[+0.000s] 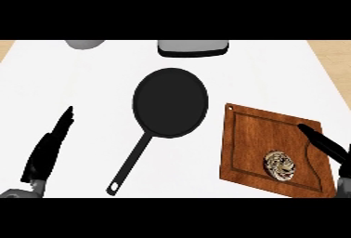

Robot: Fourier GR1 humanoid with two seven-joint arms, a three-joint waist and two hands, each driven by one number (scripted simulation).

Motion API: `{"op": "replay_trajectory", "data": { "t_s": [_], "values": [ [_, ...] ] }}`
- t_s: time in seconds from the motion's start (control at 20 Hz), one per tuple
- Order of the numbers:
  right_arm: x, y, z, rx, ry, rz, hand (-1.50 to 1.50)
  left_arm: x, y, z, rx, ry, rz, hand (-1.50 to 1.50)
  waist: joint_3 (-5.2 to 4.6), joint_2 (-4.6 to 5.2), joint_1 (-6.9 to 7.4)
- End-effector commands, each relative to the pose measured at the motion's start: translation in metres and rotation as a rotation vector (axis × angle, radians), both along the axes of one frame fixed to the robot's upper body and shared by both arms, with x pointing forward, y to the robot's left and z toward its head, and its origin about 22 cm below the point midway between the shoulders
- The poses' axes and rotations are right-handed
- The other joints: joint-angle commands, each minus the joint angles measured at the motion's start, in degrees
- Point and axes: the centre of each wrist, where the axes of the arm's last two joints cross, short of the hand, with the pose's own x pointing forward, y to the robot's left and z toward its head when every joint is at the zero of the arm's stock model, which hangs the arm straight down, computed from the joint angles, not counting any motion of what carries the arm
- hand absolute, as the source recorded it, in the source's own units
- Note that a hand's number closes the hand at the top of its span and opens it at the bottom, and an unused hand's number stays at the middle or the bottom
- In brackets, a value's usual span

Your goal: Pick the cupcake from the cutting board and place it in the pan

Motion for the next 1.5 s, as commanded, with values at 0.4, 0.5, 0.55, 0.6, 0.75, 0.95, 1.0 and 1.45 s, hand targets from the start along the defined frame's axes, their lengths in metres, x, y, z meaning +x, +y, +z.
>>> {"op": "replay_trajectory", "data": {
  "t_s": [0.4, 0.5, 0.55, 0.6, 0.75, 0.95, 1.0, 1.45],
  "values": [
    [-0.133, 0.0, -0.006, -0.152, 0.464, -0.164, -1.5, -0.008, -0.014, 0.019, -0.029, 0.014, 0.03, 0.0, -0.01, 0.52, 2.46],
    [-0.147, 0.001, 0.017, -0.17, 0.529, -0.078, -1.5, -0.011, -0.016, 0.017, -0.02, 0.019, 0.031, 0.0, 0.04, 0.54, 2.25],
    [-0.146, -0.003, 0.034, -0.166, 0.561, -0.051, -1.5, -0.012, -0.028, 0.014, -0.037, 0.015, 0.042, 0.0, 0.04, 0.59, 2.28],
    [-0.147, 0.007, 0.039, -0.151, 0.576, -0.02, -1.5, -0.022, -0.025, 0.018, -0.037, 0.015, 0.009, 0.0, 0.1, 0.48, 3.52],
    [-0.125, 0.012, 0.083, -0.148, 0.628, 0.084, -1.5, -0.011, -0.031, 0.016, -0.029, 0.016, 0.016, 0.0, 0.21, 0.86, 3.75],
    [-0.109, 0.03, 0.132, -0.145, 0.668, 0.188, -1.5, -0.003, -0.03, 0.031, -0.035, 0.01, 0.009, 0.0, 0.34, 0.86, 4.19],
    [-0.104, 0.034, 0.14, -0.132, 0.681, 0.165, -1.5, -0.008, -0.043, 0.018, -0.033, 0.014, 0.004, 0.0, 0.36, 0.88, 4.14],
    [-0.057, 0.03, 0.17, -0.019, 0.834, 0.253, -1.5, -0.009, -0.026, 0.025, -0.039, 0.011, -0.004, 0.0, 0.44, 0.95, 5.01]
  ]
}}
